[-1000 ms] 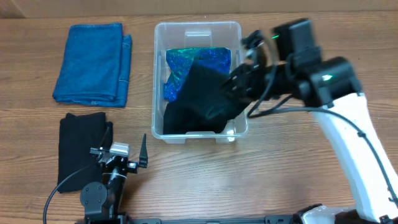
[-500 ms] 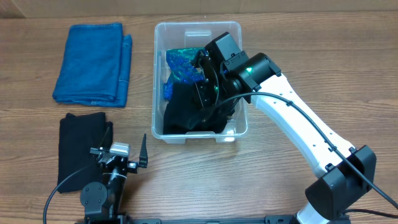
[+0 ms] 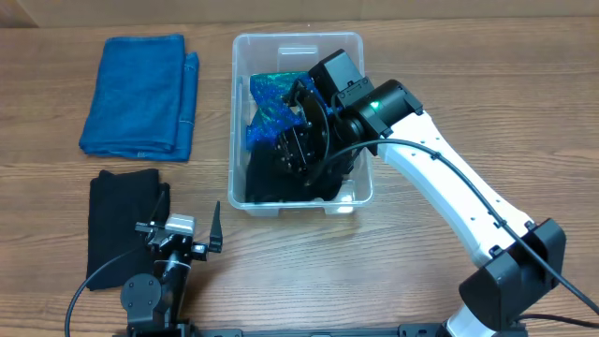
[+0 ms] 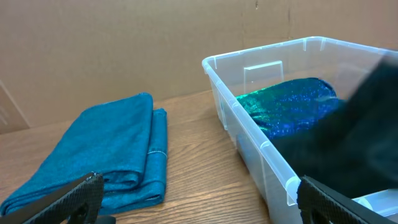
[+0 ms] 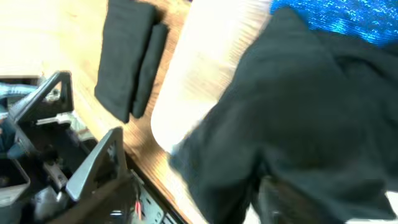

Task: Pack container
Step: 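Lower the black sock into the container's back half and release, then press the black cloth flat inside the container with the right gripper, then raise the right gripper and retract it to the right side, then move the left gripper down to the folded black cloth at front left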

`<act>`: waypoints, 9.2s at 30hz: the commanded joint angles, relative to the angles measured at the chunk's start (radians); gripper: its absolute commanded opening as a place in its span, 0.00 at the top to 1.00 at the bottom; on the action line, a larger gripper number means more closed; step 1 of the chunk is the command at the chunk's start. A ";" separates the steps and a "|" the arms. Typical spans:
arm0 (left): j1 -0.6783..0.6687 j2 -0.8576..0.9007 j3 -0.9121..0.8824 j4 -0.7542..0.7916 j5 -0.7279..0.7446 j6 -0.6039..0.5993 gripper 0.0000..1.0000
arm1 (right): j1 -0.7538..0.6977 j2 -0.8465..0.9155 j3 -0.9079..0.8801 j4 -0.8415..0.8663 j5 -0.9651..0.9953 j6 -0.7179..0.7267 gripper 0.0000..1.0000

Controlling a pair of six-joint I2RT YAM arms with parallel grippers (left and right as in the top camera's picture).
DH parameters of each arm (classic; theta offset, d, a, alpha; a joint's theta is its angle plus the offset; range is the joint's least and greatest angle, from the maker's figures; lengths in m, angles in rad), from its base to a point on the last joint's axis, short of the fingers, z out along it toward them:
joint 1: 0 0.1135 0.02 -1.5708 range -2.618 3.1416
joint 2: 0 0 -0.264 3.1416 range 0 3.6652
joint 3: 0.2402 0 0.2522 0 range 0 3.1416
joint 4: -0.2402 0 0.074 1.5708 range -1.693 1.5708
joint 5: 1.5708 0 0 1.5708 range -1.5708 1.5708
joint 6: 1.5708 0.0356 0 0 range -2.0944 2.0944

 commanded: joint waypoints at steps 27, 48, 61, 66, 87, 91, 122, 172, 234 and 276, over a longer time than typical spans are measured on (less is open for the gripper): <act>0.005 -0.010 -0.003 0.001 -0.005 -0.011 0.00 | 0.169 0.216 0.150 -0.195 0.230 0.198 0.96; 0.005 -0.010 -0.003 0.001 -0.005 -0.011 0.00 | 0.110 0.278 0.029 -0.182 0.587 0.254 0.96; 0.005 -0.010 -0.003 0.001 -0.005 -0.011 0.00 | 0.110 0.277 0.487 -0.424 0.629 0.269 0.90; 0.005 -0.010 -0.003 0.001 -0.005 -0.011 0.00 | 0.119 0.278 0.383 -0.377 0.506 0.265 0.91; 0.005 -0.010 -0.003 0.001 -0.005 -0.011 0.00 | 0.117 0.275 0.237 -0.253 0.475 0.268 0.96; 0.005 -0.010 -0.003 0.001 -0.006 -0.011 0.00 | 0.115 0.275 0.371 -0.323 0.597 0.269 0.87; 0.005 -0.010 -0.003 0.001 -0.005 -0.011 0.00 | 0.035 0.278 0.206 -0.433 0.504 0.268 0.87; 0.005 -0.010 -0.003 0.001 -0.006 -0.011 0.00 | -0.075 0.083 0.377 -0.366 0.647 0.330 0.21; 0.006 0.977 1.092 -0.920 0.004 -0.003 0.00 | -0.697 0.038 0.105 -0.301 0.737 0.479 0.00; 0.721 1.334 0.885 -0.611 -0.035 0.134 0.00 | -0.697 0.038 0.105 -0.301 0.737 0.478 0.00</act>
